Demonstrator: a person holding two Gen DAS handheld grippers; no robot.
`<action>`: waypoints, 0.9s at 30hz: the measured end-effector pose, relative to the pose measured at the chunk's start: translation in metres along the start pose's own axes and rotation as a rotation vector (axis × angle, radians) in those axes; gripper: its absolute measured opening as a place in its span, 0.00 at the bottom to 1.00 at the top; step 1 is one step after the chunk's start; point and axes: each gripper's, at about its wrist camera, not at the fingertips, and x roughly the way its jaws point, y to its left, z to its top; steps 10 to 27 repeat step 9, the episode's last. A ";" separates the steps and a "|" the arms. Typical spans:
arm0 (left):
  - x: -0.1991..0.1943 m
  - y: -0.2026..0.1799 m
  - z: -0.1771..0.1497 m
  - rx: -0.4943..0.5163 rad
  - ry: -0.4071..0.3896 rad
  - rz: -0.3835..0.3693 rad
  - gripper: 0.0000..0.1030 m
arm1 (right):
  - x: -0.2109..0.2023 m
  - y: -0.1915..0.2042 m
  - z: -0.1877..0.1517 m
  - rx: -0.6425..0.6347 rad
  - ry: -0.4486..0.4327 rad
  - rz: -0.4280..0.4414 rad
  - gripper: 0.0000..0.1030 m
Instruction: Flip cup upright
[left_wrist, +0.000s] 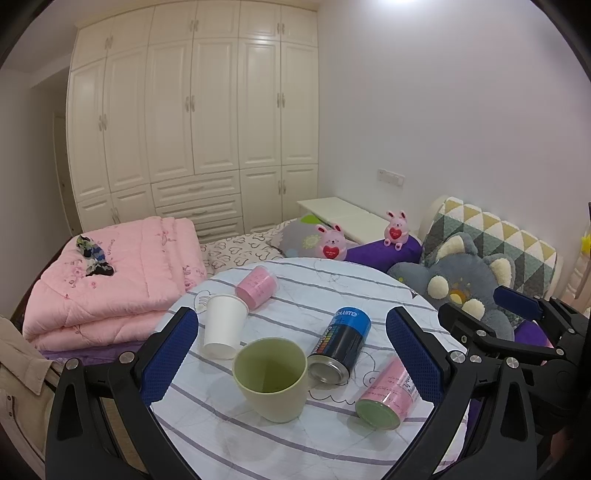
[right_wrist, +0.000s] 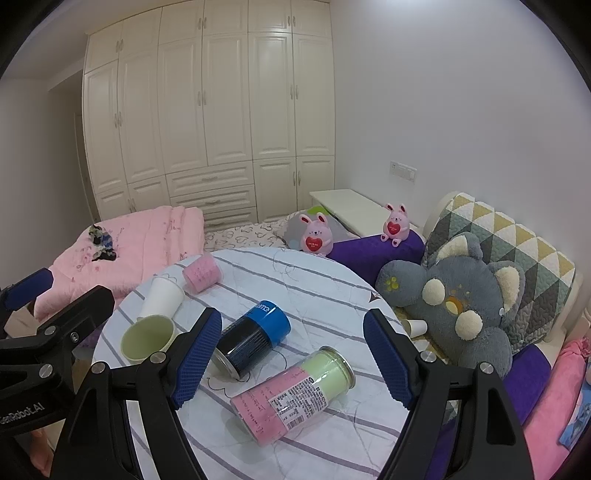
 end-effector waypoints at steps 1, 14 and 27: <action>0.000 0.000 0.000 -0.001 0.001 -0.001 1.00 | 0.000 0.000 0.000 -0.001 0.000 0.000 0.78; 0.007 0.007 -0.005 0.003 0.043 -0.003 1.00 | 0.003 0.001 -0.001 -0.004 0.009 0.002 0.78; 0.007 0.007 -0.005 0.003 0.043 -0.003 1.00 | 0.003 0.001 -0.001 -0.004 0.009 0.002 0.78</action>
